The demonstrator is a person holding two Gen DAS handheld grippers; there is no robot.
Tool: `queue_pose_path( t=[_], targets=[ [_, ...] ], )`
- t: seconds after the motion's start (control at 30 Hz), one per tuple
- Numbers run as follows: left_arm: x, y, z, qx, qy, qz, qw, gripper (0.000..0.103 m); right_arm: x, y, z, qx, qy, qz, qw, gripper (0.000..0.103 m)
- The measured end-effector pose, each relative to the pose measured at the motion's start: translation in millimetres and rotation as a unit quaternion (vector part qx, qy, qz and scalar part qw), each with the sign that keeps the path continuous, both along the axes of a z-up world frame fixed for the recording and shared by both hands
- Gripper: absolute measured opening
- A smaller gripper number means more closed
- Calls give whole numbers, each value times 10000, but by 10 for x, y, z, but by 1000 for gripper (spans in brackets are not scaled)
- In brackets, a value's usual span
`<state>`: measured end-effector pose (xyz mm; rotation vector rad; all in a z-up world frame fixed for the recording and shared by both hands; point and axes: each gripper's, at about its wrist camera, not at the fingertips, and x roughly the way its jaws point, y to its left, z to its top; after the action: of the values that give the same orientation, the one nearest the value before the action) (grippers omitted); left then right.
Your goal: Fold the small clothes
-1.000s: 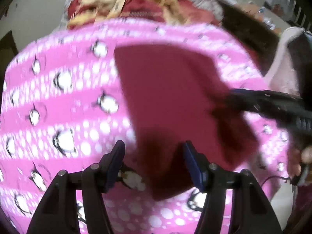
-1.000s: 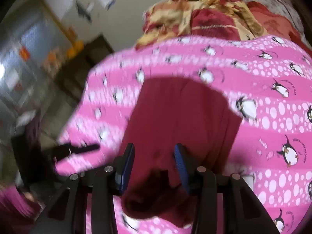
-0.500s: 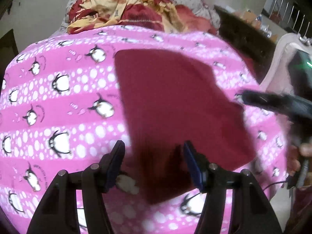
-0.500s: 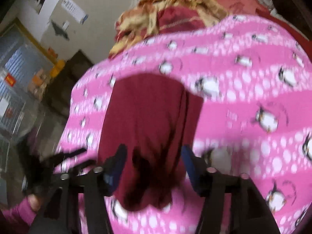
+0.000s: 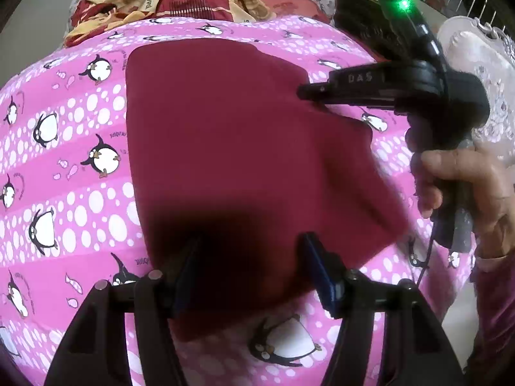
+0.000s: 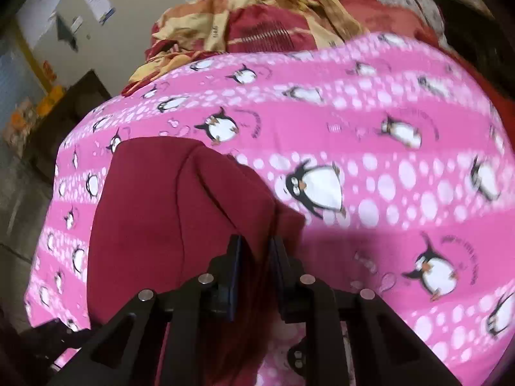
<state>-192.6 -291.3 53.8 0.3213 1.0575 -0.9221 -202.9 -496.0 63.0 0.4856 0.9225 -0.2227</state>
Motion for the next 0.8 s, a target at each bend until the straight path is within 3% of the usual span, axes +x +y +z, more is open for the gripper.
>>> queue_pose_path(
  t=[0.17,0.27,0.3,0.43,0.47,0.57,0.8],
  targets=[
    [15,13,-14,-15,-8,61,10000,63,-217,182,365,108,-305,194,9993,21],
    [37,19,0,-13,-31,94,10000,63,-324,467,486,-31,-356,566,9978,44],
    [30,17,2,-8,-55,103,9999,63,-342,533,481,-95,-311,622,9975,46],
    [-17,80,35,-18,-58,173,9998,63,-428,709,253,-463,171,685,9964,45],
    [-24,102,45,-22,-48,194,9998,63,-450,696,158,-554,297,621,9961,38],
    [-30,136,64,14,-51,242,9997,63,-555,675,-52,-374,410,504,9972,33],
    [5,280,157,-33,-140,417,9990,64,-706,772,28,-335,443,577,9968,33]
  ],
)
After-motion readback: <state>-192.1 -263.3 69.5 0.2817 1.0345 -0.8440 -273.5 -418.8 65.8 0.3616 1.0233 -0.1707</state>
